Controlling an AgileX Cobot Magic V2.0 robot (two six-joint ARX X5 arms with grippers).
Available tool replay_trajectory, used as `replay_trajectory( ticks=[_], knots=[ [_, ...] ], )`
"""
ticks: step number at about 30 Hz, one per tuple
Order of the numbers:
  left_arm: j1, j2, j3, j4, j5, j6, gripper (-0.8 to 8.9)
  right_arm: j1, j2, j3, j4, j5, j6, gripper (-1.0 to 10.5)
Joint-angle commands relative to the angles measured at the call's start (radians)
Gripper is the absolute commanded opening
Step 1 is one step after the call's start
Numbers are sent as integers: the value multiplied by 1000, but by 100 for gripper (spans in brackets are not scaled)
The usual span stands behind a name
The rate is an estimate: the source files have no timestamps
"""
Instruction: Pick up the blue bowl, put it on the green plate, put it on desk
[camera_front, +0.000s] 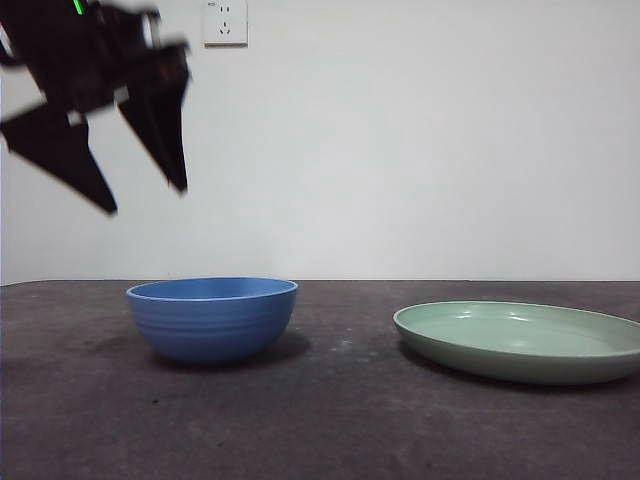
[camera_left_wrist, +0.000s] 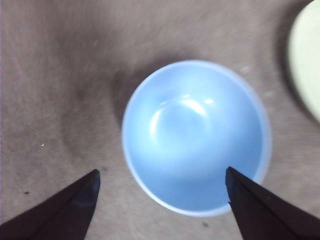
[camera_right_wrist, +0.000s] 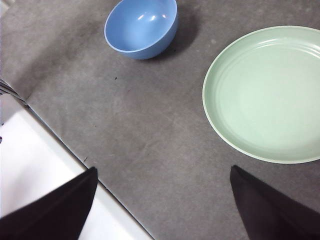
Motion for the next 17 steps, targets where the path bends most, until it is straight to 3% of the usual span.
replay_trajectory(
  ticks=[1, 11, 17],
  knots=[
    [-5, 74, 25, 34, -9, 12, 403, 5, 5, 18, 9, -3, 3, 425],
    [-5, 229, 25, 99, -14, 11, 402, 5, 5, 18, 9, -3, 3, 425],
    [-5, 262, 25, 114, -84, 3, 350, 5, 5, 18, 9, -2, 3, 425]
  ],
)
